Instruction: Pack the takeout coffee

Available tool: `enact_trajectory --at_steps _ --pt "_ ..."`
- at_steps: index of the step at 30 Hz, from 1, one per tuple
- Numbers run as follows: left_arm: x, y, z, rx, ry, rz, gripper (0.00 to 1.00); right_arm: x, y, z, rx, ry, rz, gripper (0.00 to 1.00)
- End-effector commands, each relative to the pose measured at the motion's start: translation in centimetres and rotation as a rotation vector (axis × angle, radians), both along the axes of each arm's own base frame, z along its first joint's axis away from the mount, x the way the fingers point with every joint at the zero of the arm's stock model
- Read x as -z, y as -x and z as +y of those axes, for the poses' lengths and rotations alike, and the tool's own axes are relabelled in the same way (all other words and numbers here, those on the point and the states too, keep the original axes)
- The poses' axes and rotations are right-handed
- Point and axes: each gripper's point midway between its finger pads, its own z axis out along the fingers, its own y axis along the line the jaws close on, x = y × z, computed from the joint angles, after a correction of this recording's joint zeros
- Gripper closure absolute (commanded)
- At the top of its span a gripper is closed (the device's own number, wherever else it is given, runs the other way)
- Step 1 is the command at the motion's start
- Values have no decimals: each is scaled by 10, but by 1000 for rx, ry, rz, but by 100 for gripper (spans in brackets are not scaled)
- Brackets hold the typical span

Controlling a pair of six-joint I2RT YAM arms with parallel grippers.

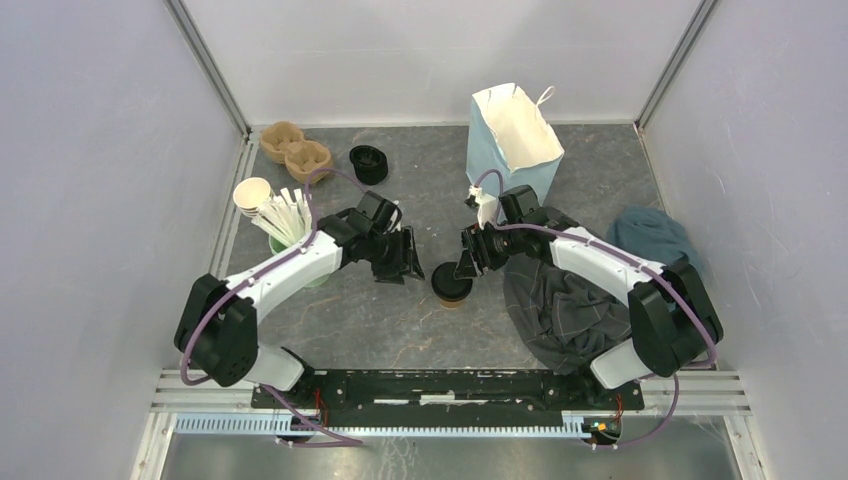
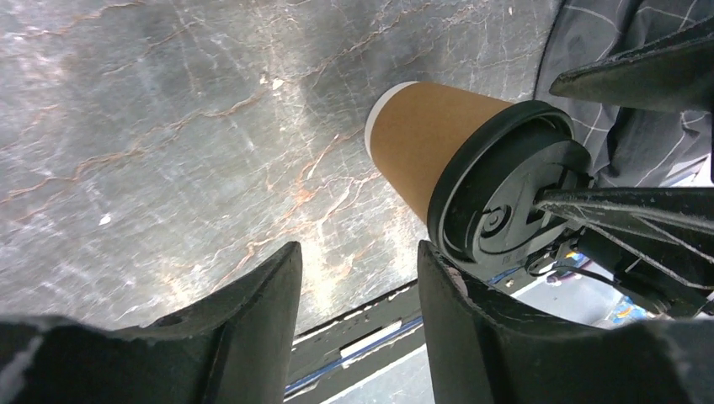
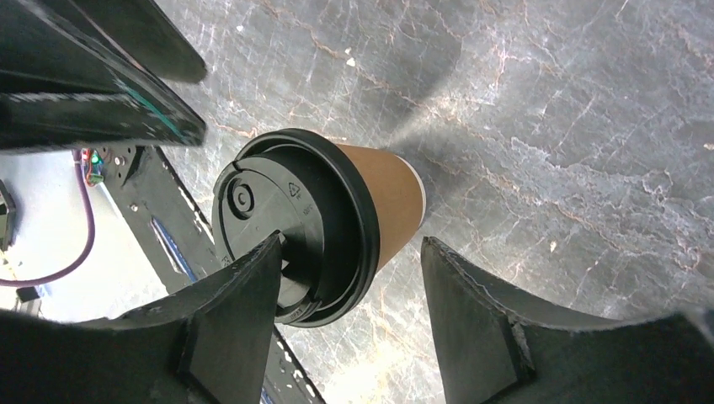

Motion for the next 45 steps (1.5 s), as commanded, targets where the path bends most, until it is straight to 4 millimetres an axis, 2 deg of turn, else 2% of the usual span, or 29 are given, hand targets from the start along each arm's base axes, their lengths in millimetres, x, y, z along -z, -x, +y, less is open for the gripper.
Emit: enact_trajectory --at_steps 1,3,5,8,11,13,14,17,20,23,26,30,33,40,42,45 --pt "-27 -3 12 40 -39 -77 39 -8 2 -3 -34 30 11 30" --pt "-31 -4 9 51 -29 -73 37 -15 2 -1 -43 12 8 28" --pt "-38 -6 -2 69 27 -82 32 -19 5 0 -50 2 13 25" --pt "-50 -14 -31 124 164 -89 22 -26 7 -1 -51 -2 2 18" --pt "-53 -26 -49 146 221 -91 20 -29 9 -7 -44 26 -2 15" --pt "-49 -35 -56 152 226 -96 21 -25 14 -12 -38 43 13 17" --pt "-41 -38 -59 157 219 -76 21 -22 19 -13 -38 37 29 17" --pt "-30 -39 -69 188 237 -39 26 -13 26 -13 -13 16 48 24" --pt "-19 -38 -64 181 201 -25 37 -10 21 -9 6 -4 48 39" --pt "-12 -28 -57 178 186 -9 43 -8 13 -4 4 -2 52 52" --pt "-9 -18 -50 172 185 -2 48 -10 -1 -1 0 12 14 56" --pt "-5 -3 -40 147 178 19 52 -3 -14 2 -30 41 -11 56" --pt "-4 5 -32 125 171 20 49 1 -17 -1 -47 86 -1 53" --pt "-22 3 -31 101 196 -5 28 -29 -5 -4 -37 50 -21 22" --pt "-22 2 -34 103 211 0 26 -29 5 -4 -37 14 7 18" --pt "-20 -1 -38 103 233 13 30 -20 14 -4 -20 -36 51 18"
